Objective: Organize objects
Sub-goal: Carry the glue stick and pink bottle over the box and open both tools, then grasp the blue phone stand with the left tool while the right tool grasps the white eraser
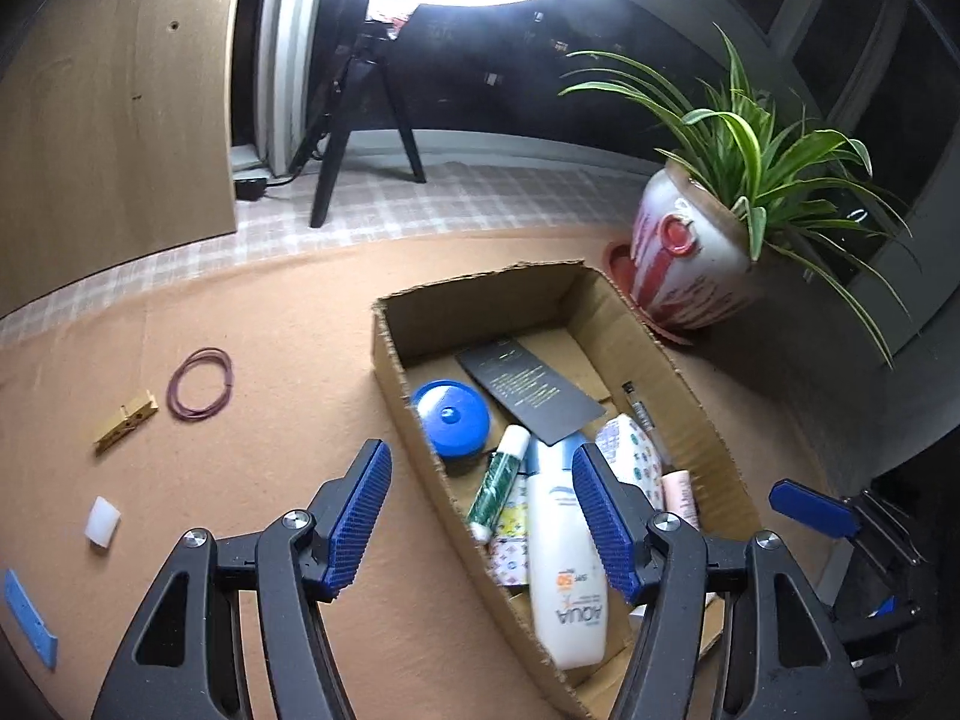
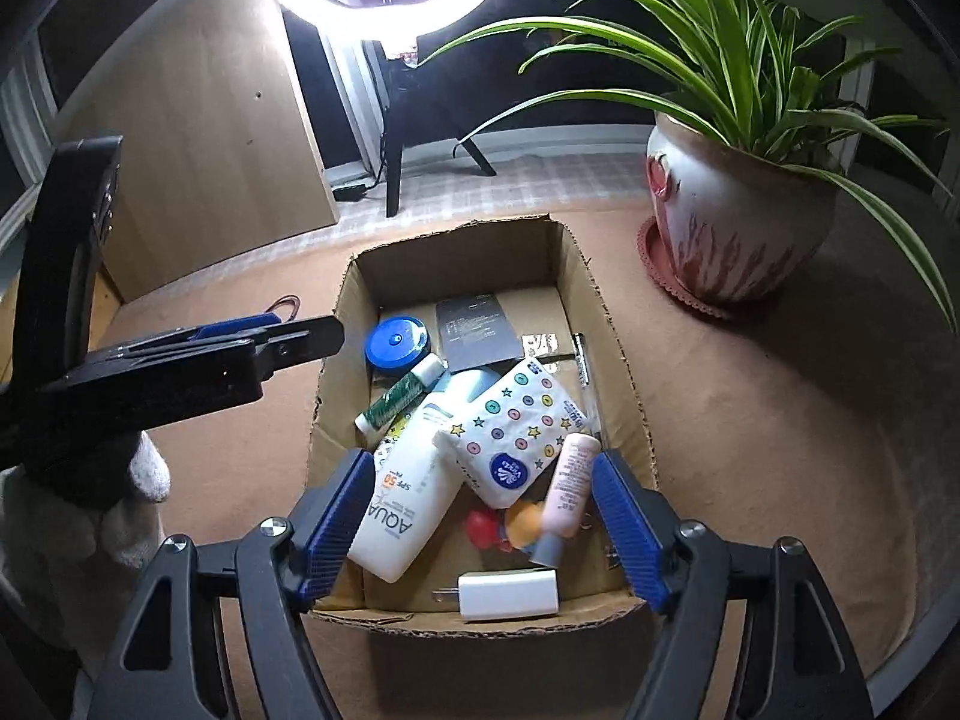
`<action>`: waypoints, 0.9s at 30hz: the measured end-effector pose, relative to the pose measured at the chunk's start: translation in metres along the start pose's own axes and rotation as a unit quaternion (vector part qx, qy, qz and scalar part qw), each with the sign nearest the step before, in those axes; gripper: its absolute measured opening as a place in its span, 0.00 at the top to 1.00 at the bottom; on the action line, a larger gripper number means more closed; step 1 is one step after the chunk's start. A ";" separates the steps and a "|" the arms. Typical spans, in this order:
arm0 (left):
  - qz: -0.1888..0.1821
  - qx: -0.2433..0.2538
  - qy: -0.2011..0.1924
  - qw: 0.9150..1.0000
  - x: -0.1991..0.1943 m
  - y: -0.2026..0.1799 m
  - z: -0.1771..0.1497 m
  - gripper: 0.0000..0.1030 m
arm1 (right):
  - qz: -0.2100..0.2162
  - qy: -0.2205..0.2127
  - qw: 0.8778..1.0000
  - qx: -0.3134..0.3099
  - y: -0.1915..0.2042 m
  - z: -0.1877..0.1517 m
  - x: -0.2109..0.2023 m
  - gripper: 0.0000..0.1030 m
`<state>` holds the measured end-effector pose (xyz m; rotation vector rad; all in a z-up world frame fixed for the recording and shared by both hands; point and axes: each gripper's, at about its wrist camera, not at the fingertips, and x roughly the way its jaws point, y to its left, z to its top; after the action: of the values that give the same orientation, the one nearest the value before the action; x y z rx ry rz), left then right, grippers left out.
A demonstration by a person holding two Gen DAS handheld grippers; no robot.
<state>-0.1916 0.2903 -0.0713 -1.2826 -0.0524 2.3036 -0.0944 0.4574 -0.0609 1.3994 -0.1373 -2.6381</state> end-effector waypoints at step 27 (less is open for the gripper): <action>0.158 -0.192 0.021 0.968 -0.093 0.234 -0.094 0.36 | 0.095 0.064 0.992 -0.058 0.125 0.019 0.055 0.31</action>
<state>-0.1704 0.0257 -0.1130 -1.6305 -0.3153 2.6249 -0.1292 0.3244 -0.0764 1.4345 -0.0936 -2.3579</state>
